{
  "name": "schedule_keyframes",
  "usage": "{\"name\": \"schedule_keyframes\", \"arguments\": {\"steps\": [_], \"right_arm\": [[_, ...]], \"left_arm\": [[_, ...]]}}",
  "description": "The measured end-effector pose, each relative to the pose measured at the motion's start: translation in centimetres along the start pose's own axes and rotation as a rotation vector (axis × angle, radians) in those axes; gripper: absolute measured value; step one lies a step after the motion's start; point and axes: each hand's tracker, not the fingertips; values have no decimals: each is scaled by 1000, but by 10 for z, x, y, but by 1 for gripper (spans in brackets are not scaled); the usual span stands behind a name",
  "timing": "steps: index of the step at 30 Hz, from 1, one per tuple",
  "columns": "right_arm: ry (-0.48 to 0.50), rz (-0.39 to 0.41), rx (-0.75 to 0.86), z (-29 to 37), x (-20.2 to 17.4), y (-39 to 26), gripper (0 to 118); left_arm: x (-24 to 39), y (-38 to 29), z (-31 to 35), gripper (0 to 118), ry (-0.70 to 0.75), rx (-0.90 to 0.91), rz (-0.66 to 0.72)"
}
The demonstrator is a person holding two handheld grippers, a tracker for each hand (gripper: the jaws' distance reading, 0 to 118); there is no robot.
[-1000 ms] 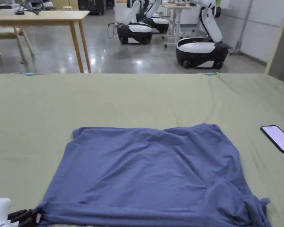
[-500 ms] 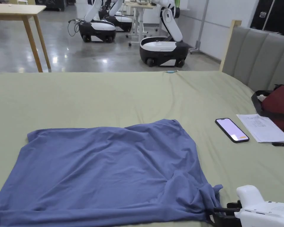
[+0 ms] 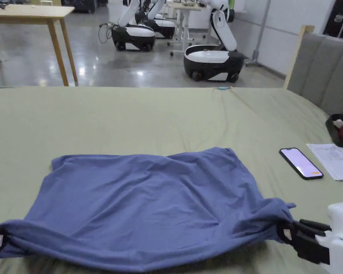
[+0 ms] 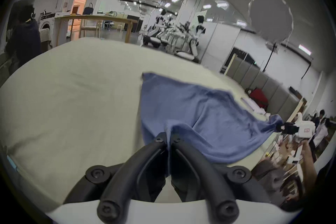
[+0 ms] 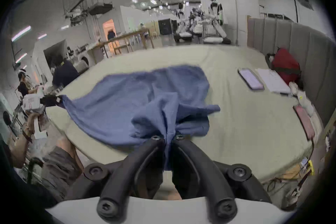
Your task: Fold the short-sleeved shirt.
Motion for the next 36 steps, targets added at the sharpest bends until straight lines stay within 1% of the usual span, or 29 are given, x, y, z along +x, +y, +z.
{"name": "schedule_keyframes", "arguments": {"steps": [2,4,6,7,9,10,12,14,16,18,19,21,24,25,26,27,28,29,30,31,32,33,34,35,36], "right_arm": [[-8,7,29,-7,-3,33,8],[-16,6,37,-24,0,64,8],[-44,37,35,-50,2,86,8],[-65,51,12,-66,5,94,8],[-108,44,-55,-104,14,105,8],[-123,28,-105,-131,19,107,8],[-176,14,-169,-171,28,105,8],[-213,23,-268,-214,45,97,8],[-260,32,-352,-247,52,83,8],[-254,43,-408,-265,56,68,8],[-273,50,-425,-272,56,62,8],[-277,65,-380,-272,52,60,8],[-279,63,-395,-269,51,65,8],[-273,59,-400,-268,53,67,8],[-263,49,-399,-267,57,70,9],[-238,34,-375,-261,59,73,24],[-236,22,-303,-247,59,76,55],[-217,-4,-240,-231,60,79,93],[-212,-41,-175,-206,60,83,118],[-216,-81,-95,-176,58,88,114],[-197,-90,-70,-157,55,92,112],[-189,-103,-31,-131,50,94,112],[-186,-101,2,-102,45,88,113],[-180,-98,47,-72,36,83,113],[-162,-97,94,-43,27,74,112]], "left_arm": [[6,29,-7,0,-24,27,1],[9,57,-25,0,17,20,-54],[7,76,-51,0,53,-21,-91],[4,81,-66,0,71,-47,-102],[-8,86,-101,0,101,-107,-106],[-13,86,-121,0,128,-167,-117],[-20,81,-150,0,152,-198,-146],[-25,74,-175,0,186,-257,-148],[-29,62,-194,0,192,-303,-156],[-29,53,-206,0,222,-346,-192],[-29,49,-211,0,241,-360,-216],[-32,40,-215,0,244,-366,-225],[-40,44,-220,0,258,-327,-220],[-43,46,-221,2,256,-325,-208],[-44,47,-220,9,255,-325,-203],[-44,47,-216,24,235,-344,-156],[-45,53,-206,47,187,-315,-122],[-48,59,-196,79,96,-316,-83],[-48,65,-181,115,33,-302,-33],[-43,68,-162,118,19,-267,-35],[-39,73,-140,117,-4,-192,-33],[-33,75,-117,117,0,-175,-63],[-28,73,-95,117,8,-152,-84],[-22,67,-67,117,8,-89,-95],[-12,57,-34,116,-34,-16,-94]]}}
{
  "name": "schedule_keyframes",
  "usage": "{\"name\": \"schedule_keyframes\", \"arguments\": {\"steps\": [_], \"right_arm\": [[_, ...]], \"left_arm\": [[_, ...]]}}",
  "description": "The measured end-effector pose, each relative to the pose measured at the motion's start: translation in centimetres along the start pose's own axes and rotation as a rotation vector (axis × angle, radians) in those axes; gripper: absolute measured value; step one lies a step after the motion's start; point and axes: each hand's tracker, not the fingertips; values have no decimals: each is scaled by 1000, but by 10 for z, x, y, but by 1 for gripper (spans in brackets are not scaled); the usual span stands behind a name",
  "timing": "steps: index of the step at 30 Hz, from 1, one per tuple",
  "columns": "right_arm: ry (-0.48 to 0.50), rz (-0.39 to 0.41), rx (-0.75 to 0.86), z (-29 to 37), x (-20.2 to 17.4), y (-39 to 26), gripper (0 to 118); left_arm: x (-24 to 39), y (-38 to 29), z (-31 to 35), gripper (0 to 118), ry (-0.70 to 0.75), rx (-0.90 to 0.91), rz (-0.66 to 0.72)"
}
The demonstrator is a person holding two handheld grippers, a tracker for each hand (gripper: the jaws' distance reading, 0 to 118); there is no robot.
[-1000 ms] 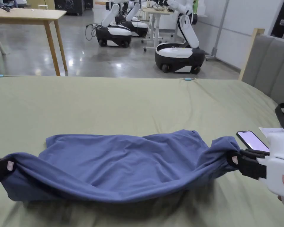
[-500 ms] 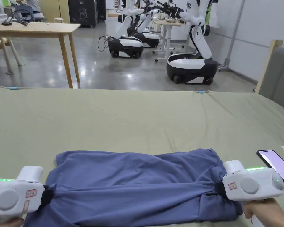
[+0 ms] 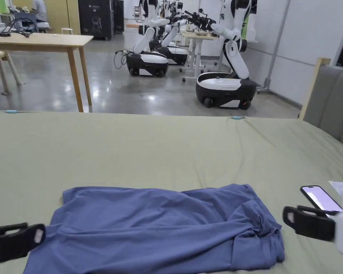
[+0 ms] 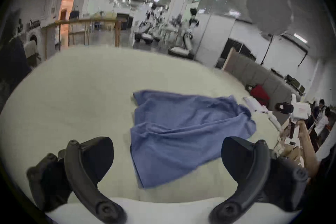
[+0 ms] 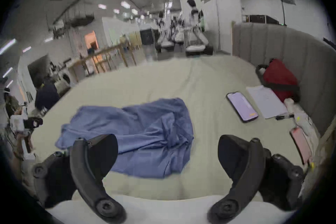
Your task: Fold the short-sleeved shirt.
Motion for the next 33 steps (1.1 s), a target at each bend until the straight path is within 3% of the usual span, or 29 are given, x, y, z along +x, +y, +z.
{"name": "schedule_keyframes", "arguments": {"steps": [2,3,5,6,8,12,17,19,20,21,22,28,29,32,33], "right_arm": [[34,-5,27,42,-10,-18,104],[31,-16,21,59,-15,-29,79],[24,-42,40,84,-23,-47,16],[8,-61,31,87,-22,-57,7],[-23,-86,33,95,-27,-67,6],[12,-122,34,106,-31,-70,4],[36,-123,44,101,-20,-66,4],[56,-107,46,101,-29,-69,4],[82,-126,44,99,-27,-70,4],[119,-150,38,97,-25,-72,4],[132,-159,29,96,-32,-75,4],[76,-150,-17,89,-37,-90,4],[70,-148,-27,88,-37,-92,4],[52,-115,-67,80,-38,-94,4],[50,-104,-78,76,-38,-93,4]], "left_arm": [[7,-24,44,101,-62,103,19],[10,-40,62,71,-68,145,27],[20,-66,88,0,-2,150,50],[21,-77,92,0,47,125,47],[19,-88,92,0,97,70,53],[11,-76,77,0,122,47,90],[8,-43,7,0,120,-18,52],[-2,-38,-31,27,112,-128,67],[-24,-44,-54,59,111,-171,64],[-28,-45,-69,103,107,-235,50],[-31,-48,-84,115,124,-276,39],[-29,-59,-118,109,227,-379,-42],[-27,-59,-118,98,225,-375,-51],[-10,-57,-111,12,242,-364,-146],[-9,-57,-111,7,210,-367,-131]]}}
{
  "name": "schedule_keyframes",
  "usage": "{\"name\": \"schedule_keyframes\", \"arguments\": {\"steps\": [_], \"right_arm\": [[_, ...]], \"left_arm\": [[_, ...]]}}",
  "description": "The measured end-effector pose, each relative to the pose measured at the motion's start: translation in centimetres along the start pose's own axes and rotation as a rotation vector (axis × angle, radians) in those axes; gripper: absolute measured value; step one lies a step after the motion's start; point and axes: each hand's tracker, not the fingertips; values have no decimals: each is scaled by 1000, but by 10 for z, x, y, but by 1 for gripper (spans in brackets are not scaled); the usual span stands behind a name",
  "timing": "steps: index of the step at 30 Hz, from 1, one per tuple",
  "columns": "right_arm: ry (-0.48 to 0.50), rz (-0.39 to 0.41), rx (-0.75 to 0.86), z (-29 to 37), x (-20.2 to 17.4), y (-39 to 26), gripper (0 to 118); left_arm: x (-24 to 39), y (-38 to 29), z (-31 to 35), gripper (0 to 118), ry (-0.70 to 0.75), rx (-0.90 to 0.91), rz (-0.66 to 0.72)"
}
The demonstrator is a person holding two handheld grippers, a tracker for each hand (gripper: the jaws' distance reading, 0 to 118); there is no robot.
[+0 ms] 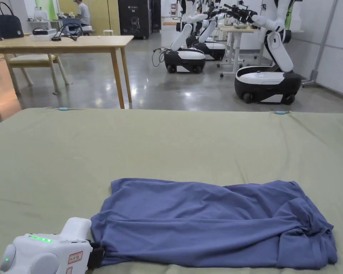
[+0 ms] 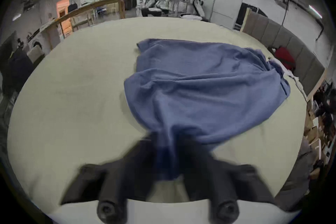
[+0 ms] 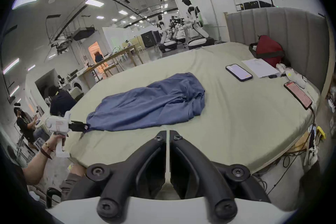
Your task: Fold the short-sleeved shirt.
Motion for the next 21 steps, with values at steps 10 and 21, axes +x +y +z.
{"name": "schedule_keyframes", "arguments": {"steps": [10,21], "right_arm": [[-136,279,-175,-136,21,51,46],[-109,203,-384,-240,37,49,60]], "left_arm": [[2,6,16,7,-53,13,59],[16,9,24,7,-64,-4,67]]}}
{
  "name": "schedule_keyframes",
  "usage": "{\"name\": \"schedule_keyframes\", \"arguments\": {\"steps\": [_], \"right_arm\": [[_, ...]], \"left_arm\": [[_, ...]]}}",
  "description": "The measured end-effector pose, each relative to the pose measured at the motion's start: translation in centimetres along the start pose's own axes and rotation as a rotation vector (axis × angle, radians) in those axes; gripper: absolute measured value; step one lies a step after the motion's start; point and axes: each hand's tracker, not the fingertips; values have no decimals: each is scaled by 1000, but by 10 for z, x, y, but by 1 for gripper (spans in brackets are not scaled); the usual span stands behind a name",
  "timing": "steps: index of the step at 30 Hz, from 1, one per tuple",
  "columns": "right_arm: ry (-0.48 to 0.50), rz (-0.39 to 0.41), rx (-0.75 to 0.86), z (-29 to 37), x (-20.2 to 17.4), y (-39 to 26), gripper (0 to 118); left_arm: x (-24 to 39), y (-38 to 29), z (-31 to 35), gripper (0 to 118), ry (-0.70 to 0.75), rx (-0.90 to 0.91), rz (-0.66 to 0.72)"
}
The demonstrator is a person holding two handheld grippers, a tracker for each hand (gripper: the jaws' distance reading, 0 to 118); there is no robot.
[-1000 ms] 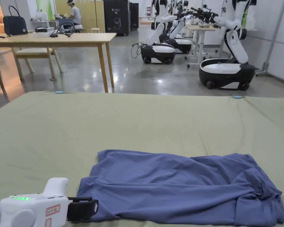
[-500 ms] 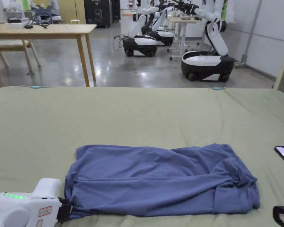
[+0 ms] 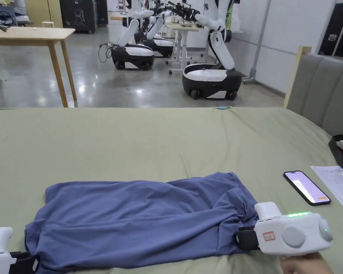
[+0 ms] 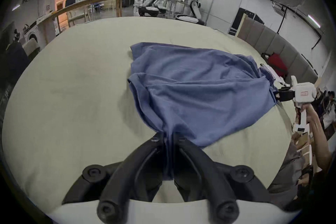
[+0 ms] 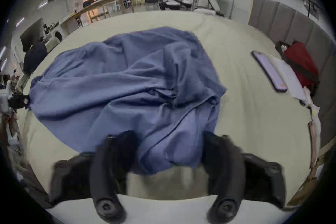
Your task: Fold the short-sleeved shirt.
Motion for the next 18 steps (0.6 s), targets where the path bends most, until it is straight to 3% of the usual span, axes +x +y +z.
{"name": "schedule_keyframes", "arguments": {"steps": [2,5,10,14,18], "right_arm": [[50,3,57,8,-7,-1,8],[4,75,21,8,-13,1,8],[34,19,58,42,-4,-3,8],[78,37,74,103,3,-28,8],[63,68,54,136,6,-60,8]], "left_arm": [[1,-2,0,7,0,6,-8],[1,-3,-1,7,0,6,-18],[-6,-7,19,7,-30,35,19],[-3,-26,57,7,-35,76,14],[1,-59,84,7,-55,70,16]]}}
